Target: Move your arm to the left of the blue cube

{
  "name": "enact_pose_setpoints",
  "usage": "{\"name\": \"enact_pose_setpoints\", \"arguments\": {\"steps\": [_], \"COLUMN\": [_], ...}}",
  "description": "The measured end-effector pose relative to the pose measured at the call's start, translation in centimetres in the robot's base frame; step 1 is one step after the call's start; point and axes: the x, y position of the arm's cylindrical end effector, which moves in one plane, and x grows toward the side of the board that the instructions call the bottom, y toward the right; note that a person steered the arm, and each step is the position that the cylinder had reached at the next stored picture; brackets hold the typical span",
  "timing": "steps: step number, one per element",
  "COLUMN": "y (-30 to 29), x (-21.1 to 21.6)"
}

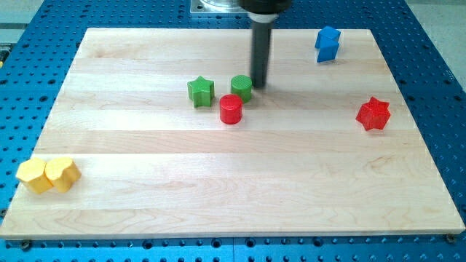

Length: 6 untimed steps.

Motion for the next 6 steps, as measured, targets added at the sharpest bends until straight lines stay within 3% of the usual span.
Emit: {"name": "enact_pose_setpoints", "arguments": {"steps": [1, 3, 4, 5, 6], "y": [10.6, 19.5, 11.3, 5.6, 3.8], "x": [-0.8, -13.3, -17.2, -13.8, -9.5]}}
